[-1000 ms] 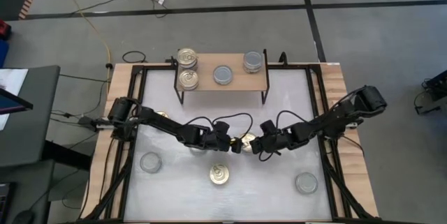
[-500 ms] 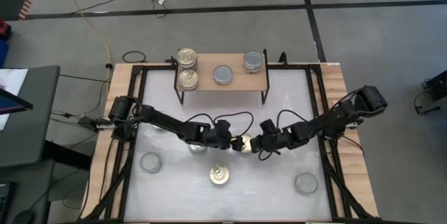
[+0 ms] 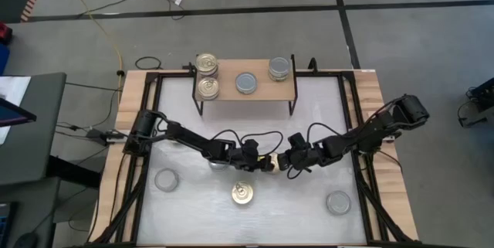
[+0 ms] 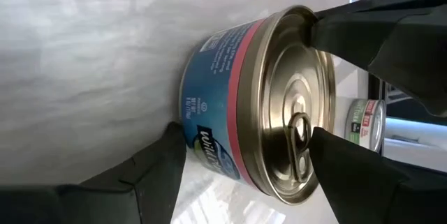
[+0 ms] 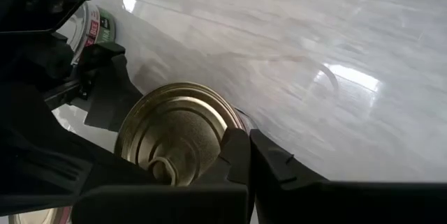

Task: Stack canned seafood by type on shelf
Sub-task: Stack the blue pink tuna can on top of the other blue pink tuna can on the shelf

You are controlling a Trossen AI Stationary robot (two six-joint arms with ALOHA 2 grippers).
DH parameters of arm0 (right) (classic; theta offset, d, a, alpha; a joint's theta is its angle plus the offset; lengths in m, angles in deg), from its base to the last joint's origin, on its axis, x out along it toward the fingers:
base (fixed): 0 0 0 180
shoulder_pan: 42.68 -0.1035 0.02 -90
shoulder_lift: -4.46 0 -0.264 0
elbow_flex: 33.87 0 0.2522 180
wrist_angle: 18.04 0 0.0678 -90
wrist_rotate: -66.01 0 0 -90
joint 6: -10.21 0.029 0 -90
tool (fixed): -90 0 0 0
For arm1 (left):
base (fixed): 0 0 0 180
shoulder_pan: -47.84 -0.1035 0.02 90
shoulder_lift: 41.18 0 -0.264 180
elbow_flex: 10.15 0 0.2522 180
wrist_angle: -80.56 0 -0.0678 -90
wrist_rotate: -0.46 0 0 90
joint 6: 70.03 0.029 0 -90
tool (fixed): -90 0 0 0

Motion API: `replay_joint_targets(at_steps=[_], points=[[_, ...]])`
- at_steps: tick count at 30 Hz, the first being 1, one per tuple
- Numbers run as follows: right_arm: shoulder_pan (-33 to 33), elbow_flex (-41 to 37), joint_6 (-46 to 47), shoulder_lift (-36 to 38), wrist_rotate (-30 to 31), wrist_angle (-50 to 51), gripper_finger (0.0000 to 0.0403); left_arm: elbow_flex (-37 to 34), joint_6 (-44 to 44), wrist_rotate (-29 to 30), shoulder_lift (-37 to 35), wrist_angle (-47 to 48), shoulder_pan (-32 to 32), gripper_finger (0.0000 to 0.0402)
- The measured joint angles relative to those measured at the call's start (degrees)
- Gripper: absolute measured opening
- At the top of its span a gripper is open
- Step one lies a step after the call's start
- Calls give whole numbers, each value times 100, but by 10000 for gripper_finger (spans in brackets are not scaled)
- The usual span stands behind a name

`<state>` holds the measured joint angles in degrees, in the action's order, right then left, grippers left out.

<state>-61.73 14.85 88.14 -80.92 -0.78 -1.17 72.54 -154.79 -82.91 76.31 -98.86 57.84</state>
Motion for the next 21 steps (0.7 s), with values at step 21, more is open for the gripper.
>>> replay_joint_targets(at_steps=[21], points=[[-254, -5, 179, -10, 112, 417, 22, -9, -225, -258, 15, -299, 24, 290]])
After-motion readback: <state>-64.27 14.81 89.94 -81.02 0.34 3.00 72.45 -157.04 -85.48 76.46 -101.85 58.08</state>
